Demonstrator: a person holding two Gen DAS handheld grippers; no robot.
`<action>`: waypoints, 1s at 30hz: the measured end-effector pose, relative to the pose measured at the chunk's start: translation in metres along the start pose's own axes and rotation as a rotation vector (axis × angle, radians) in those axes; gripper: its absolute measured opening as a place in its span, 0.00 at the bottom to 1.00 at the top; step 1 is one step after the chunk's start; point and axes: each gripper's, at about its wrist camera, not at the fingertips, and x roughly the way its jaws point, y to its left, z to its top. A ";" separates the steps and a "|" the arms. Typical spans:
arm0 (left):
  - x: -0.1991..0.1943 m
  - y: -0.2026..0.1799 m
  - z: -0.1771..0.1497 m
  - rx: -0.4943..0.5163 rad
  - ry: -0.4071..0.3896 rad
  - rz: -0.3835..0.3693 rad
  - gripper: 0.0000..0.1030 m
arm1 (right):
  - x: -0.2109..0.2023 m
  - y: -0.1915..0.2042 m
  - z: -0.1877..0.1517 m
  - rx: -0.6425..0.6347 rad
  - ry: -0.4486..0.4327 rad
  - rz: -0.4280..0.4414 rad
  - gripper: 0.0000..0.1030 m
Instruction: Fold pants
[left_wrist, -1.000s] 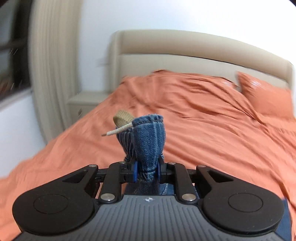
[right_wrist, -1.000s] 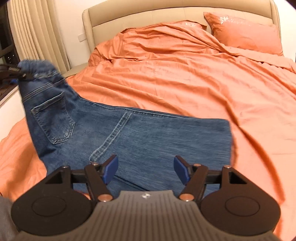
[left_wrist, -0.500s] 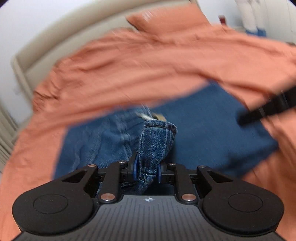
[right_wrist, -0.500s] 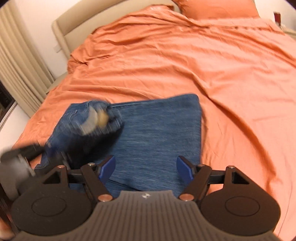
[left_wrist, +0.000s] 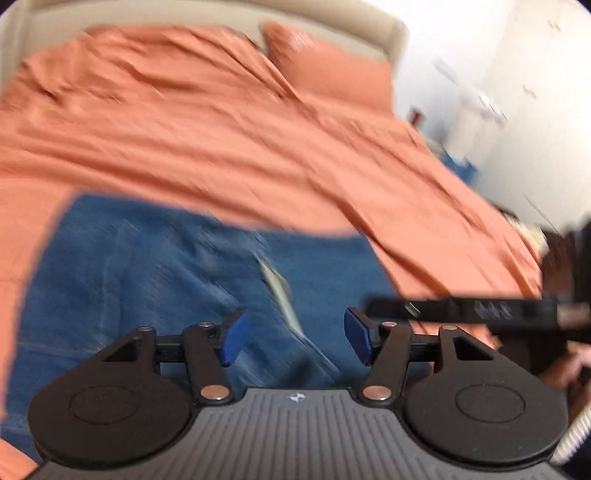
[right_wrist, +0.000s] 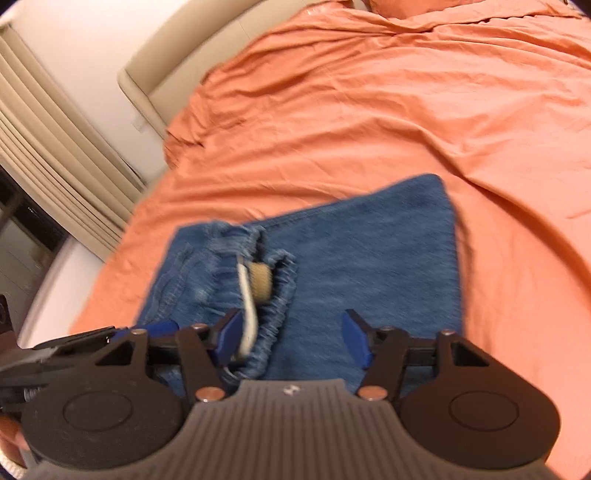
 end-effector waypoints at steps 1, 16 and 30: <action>-0.002 0.008 0.004 -0.003 -0.031 0.056 0.67 | 0.003 0.002 0.002 0.009 -0.015 0.019 0.50; 0.011 0.112 0.011 -0.244 -0.168 0.286 0.65 | 0.103 0.014 0.036 0.100 0.001 0.110 0.43; 0.004 0.105 0.008 -0.206 -0.178 0.247 0.63 | 0.055 0.028 0.049 0.121 -0.056 0.310 0.01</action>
